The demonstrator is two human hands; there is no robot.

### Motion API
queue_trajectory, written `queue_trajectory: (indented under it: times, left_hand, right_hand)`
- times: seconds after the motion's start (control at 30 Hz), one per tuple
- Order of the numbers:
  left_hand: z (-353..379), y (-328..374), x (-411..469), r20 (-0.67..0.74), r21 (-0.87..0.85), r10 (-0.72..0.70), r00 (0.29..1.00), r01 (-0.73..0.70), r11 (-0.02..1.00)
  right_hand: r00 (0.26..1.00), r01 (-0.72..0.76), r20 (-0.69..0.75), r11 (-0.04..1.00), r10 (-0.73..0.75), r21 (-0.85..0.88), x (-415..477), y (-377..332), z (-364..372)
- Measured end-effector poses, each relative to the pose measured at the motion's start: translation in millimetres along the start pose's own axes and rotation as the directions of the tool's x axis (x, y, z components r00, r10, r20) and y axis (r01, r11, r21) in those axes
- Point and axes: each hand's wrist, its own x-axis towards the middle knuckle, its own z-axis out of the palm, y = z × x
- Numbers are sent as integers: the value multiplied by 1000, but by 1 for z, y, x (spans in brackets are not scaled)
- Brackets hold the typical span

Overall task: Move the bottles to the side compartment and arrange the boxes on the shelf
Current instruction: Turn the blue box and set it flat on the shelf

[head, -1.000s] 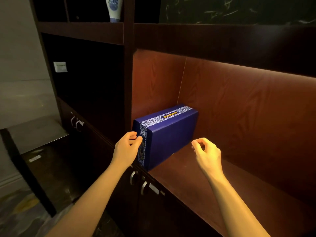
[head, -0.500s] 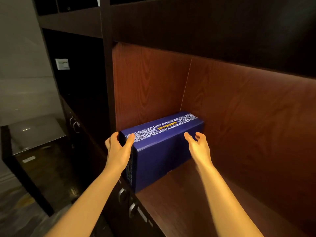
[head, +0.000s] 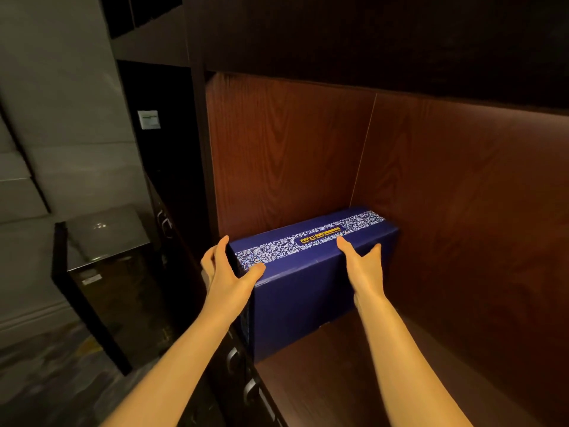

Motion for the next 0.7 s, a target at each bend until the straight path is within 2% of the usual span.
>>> queue_trajectory:
  times: [0.13,0.33,0.5,0.7]
  left_hand:
    - [3,-3,-5,27,52,23,999,-24,998]
    - [4,-8,-12,55,4,42,998,-42,999]
    - [4,-9,-19,47,23,115,992,-116,993]
    - [-1,-5,-21,101,-75,104,989,-96,993]
  right_hand:
    - [999,27,-22,999,-28,-34,4,1,-3]
    - [999,42,-22,999,-43,-35,6,3,-6]
    - [998,60,-8,998,-60,-8,6,3,-11]
    - [998,66,4,998,-66,3,1,4,-19]
